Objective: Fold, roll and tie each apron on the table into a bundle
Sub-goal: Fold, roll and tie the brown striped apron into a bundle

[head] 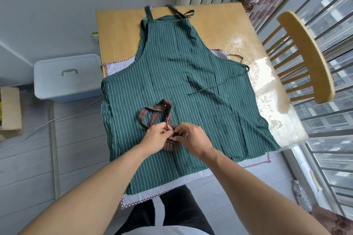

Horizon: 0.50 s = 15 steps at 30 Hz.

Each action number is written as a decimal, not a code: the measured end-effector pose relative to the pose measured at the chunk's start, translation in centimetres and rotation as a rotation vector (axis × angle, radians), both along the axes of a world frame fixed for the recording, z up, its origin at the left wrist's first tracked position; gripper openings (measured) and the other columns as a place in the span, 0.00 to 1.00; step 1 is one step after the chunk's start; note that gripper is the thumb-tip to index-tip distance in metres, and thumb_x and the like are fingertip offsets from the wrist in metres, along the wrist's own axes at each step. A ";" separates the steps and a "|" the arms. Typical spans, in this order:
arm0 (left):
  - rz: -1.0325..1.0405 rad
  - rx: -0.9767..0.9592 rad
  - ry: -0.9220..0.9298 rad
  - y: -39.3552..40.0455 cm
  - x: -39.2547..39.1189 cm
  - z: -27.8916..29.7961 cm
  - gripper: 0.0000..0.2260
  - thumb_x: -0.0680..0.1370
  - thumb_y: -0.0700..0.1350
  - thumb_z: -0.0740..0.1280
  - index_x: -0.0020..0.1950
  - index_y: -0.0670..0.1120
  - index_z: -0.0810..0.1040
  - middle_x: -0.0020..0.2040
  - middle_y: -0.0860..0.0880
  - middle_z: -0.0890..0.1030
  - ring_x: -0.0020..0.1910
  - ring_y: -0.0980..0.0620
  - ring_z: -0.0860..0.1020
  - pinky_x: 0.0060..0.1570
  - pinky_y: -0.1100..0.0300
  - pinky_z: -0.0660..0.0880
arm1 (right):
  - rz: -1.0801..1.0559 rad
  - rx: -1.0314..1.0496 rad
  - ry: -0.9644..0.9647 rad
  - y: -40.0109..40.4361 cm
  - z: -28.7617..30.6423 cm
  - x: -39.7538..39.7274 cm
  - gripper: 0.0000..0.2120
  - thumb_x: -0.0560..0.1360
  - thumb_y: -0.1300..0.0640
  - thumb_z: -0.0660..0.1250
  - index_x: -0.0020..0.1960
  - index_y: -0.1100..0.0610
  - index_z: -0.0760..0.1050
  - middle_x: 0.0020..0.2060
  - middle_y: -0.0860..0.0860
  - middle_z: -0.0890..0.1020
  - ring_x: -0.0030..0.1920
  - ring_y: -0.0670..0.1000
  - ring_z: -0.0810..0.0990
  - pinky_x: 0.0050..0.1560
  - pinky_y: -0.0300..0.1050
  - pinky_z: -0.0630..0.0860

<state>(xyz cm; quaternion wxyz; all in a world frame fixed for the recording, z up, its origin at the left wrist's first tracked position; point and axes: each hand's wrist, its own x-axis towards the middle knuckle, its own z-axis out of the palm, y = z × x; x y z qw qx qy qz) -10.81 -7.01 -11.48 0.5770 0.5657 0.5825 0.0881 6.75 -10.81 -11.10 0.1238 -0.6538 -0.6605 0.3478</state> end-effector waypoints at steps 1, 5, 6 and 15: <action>0.000 0.000 -0.006 0.0 0.0 0.0 0.06 0.82 0.47 0.67 0.48 0.48 0.80 0.43 0.49 0.86 0.46 0.49 0.83 0.51 0.50 0.78 | 0.006 0.000 -0.022 0.0 -0.1 0.0 0.09 0.76 0.50 0.75 0.54 0.50 0.80 0.47 0.43 0.83 0.45 0.43 0.80 0.49 0.39 0.79; 0.018 -0.006 -0.022 -0.1 0.0 0.2 0.06 0.82 0.46 0.66 0.49 0.47 0.80 0.44 0.47 0.85 0.38 0.52 0.79 0.44 0.51 0.77 | -0.006 -0.036 -0.024 0.2 -0.2 0.1 0.08 0.76 0.50 0.74 0.54 0.50 0.81 0.46 0.45 0.82 0.47 0.45 0.79 0.49 0.43 0.78; 0.032 -0.009 -0.031 -0.2 0.0 0.1 0.06 0.82 0.46 0.66 0.49 0.46 0.80 0.43 0.46 0.85 0.39 0.51 0.80 0.46 0.49 0.78 | -0.001 -0.045 -0.030 0.2 -0.2 0.1 0.08 0.77 0.50 0.73 0.54 0.52 0.81 0.47 0.46 0.83 0.48 0.46 0.78 0.50 0.43 0.76; 0.092 -0.002 -0.014 -0.6 0.6 0.0 0.05 0.80 0.44 0.70 0.51 0.43 0.76 0.36 0.51 0.81 0.36 0.57 0.77 0.40 0.62 0.73 | 0.027 0.084 -0.147 -1.2 0.0 -0.7 0.03 0.82 0.58 0.66 0.51 0.57 0.77 0.48 0.50 0.82 0.48 0.51 0.77 0.49 0.45 0.77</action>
